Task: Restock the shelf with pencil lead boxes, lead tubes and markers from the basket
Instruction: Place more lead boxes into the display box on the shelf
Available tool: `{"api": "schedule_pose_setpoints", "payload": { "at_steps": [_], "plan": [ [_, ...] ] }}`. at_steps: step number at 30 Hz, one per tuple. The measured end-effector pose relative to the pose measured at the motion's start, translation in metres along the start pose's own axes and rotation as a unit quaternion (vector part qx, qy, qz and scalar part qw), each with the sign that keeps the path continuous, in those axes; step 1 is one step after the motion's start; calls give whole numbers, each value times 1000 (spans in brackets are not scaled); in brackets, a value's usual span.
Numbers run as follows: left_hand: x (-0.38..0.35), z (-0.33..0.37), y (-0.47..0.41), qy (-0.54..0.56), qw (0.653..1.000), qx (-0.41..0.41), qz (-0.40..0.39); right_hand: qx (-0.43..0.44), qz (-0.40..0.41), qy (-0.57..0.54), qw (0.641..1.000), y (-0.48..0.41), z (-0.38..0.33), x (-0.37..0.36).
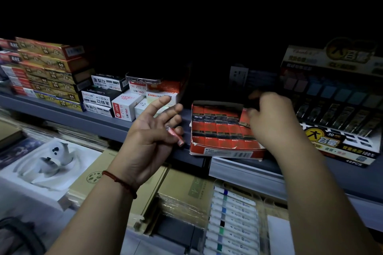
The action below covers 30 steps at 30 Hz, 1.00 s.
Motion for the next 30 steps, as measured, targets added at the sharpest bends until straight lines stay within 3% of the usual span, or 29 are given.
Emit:
{"api": "schedule_pose_setpoints", "payload": {
  "at_steps": [6, 15, 26, 30],
  "plan": [
    [-3, 1, 6, -14, 999, -1, 38, 7, 13, -16, 1000, -1, 2, -9],
    [-5, 3, 6, -149, 987, -19, 61, -1, -2, 39, 999, 0, 1, -4],
    [-32, 11, 1, -373, 918, -88, 98, 30, -37, 33, 998, 11, 7, -5],
    [-31, 6, -3, -441, 890, -70, 98, 32, -48, 12, 998, 12, 13, -11]
  ]
}}
Point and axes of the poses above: each hand's wrist, its own y-axis away from the middle knuckle, its own x-axis out of the back of the hand, z = x × y, the point moved 7 cm from there along -y, towards the middle knuckle, and after that the axes turned 6 degrees about -z, right-handed, at the moved point
